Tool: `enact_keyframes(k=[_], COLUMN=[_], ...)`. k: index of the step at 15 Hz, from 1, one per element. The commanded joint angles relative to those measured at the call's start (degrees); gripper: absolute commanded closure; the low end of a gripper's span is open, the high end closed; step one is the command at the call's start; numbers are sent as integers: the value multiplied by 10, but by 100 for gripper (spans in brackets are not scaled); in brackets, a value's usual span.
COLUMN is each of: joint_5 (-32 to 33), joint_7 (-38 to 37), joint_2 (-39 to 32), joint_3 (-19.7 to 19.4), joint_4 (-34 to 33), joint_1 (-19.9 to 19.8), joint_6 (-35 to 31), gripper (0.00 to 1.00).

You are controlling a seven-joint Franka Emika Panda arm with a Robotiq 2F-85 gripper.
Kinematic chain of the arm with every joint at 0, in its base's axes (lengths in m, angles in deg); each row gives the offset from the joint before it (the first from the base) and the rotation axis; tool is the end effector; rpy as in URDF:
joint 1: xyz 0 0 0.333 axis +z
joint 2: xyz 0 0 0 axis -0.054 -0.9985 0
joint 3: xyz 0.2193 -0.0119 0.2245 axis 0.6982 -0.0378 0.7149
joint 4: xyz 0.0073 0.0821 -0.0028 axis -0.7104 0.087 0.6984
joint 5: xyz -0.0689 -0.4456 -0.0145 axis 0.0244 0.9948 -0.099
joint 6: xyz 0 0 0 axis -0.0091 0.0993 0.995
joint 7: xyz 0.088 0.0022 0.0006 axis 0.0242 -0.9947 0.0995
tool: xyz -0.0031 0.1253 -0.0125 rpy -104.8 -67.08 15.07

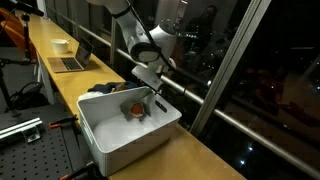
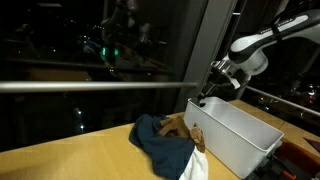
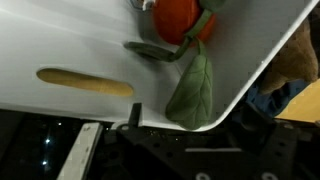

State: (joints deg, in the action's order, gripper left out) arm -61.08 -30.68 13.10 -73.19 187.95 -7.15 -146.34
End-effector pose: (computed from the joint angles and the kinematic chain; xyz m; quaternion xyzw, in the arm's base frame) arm 0.7157 0.0398 0.2073 -0.9604 -0.2172 -0.1213 0.1252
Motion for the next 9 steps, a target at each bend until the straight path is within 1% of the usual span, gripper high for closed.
enact_keyframes(k=[1,4,9], joint_5=[-20,-14,-23], joint_7=[14,7,19], joint_2=[-30,-43,-54], joint_3=[14,11,17], joint_4=[-28,-33,-48], joint_1=[-5,-3,-10], joint_6=[28,40,57], gripper=[0,0,0])
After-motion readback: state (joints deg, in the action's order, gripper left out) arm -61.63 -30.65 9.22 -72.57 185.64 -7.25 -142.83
